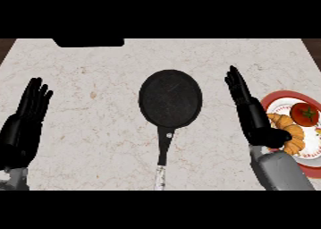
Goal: Pick the tomato from the plate and place it in the pan
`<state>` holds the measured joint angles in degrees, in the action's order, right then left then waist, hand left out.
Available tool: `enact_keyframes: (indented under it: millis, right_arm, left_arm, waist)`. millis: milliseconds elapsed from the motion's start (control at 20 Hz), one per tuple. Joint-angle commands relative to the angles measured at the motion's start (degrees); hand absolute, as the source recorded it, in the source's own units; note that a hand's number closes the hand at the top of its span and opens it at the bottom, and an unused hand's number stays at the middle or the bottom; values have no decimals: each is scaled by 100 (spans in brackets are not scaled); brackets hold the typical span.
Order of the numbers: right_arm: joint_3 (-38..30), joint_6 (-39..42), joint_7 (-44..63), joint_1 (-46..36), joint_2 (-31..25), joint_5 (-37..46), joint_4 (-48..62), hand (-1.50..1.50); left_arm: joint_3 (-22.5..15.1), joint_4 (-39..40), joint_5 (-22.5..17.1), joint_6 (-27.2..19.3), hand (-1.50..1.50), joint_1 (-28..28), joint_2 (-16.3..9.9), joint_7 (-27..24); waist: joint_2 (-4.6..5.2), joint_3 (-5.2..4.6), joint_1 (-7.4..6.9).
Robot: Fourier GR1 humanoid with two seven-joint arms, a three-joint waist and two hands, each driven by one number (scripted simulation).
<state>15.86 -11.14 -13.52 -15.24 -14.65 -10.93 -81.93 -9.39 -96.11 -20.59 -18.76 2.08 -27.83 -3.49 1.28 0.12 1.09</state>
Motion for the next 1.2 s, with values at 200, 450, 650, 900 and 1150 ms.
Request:
enact_keyframes:
  millis: [200,450,650,900,1150]
  right_arm:
    - [-1534,2131,42,-587,-1933,-1175,612,-150]
    - [-2592,1030,295,-42,-2798,-738,1777,-150]
    - [-2468,1999,-213,527,-3787,-208,2422,-150]
    - [-1915,2184,-735,170,-4523,965,2889,-150]
    - [-1466,3168,-808,-450,-4895,1408,3125,-150]
  left_arm:
    - [-385,583,880,-1,0,-274,-483,402]
    - [-579,640,875,26,0,-483,-461,738]
    - [-874,486,1163,-164,0,-496,-210,846]
    - [-913,466,1263,-10,0,-399,-271,890]
    - [-731,735,1231,126,0,-74,-222,1072]
  waist:
    - [-86,4,-84]
    - [-85,6,114]
    - [-103,-1,-36]
    - [-89,-2,-233]
    - [-87,-8,-252]
